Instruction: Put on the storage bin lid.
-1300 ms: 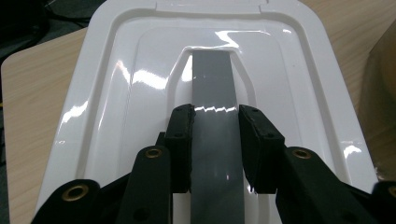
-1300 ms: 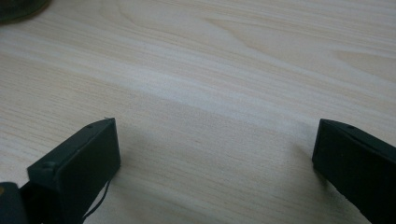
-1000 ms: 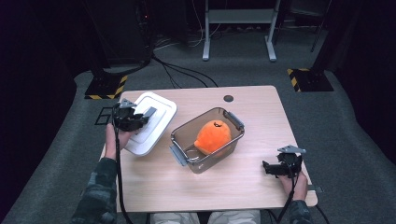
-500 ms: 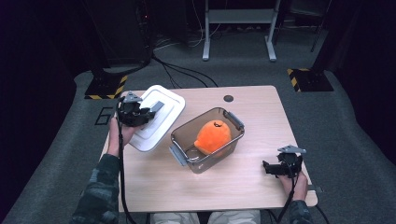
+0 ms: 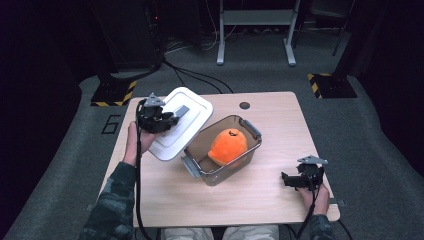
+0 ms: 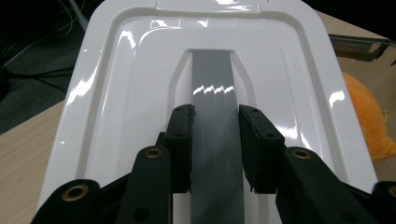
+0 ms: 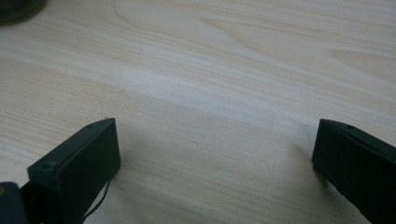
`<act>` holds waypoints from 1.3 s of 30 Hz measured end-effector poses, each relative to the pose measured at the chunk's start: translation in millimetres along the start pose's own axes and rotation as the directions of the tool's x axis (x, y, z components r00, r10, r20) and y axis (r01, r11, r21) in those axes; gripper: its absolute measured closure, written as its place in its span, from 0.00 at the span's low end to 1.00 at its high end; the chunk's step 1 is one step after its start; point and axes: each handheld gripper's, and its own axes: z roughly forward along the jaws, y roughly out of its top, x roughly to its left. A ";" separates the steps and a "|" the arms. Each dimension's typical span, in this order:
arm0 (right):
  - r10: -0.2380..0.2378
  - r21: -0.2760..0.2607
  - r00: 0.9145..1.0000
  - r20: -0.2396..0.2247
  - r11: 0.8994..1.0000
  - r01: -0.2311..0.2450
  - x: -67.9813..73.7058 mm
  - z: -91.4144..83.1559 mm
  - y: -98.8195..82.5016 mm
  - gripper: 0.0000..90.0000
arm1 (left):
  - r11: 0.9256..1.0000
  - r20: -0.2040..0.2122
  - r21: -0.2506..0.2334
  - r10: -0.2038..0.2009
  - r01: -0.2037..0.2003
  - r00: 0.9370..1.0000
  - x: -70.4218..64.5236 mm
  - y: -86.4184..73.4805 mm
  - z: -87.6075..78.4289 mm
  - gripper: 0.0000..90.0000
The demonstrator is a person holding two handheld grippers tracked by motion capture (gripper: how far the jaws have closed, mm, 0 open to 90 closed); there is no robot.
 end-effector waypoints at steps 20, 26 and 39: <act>0.006 0.000 1.000 0.002 1.000 -0.006 0.7 -0.3 -0.1 0.00 | 0.996 0.099 0.007 0.087 -0.088 0.991 -37.6 17.6 21.2 0.74; 0.005 0.000 1.000 0.003 1.000 -0.005 0.8 -0.3 -0.1 0.00 | 0.993 0.129 0.010 0.112 -0.114 0.985 -48.9 21.5 28.4 0.74; 0.004 -0.003 1.000 0.003 1.000 -0.004 0.5 -0.1 0.0 0.00 | 0.988 0.196 0.021 0.143 -0.150 0.970 -68.8 27.3 44.0 0.74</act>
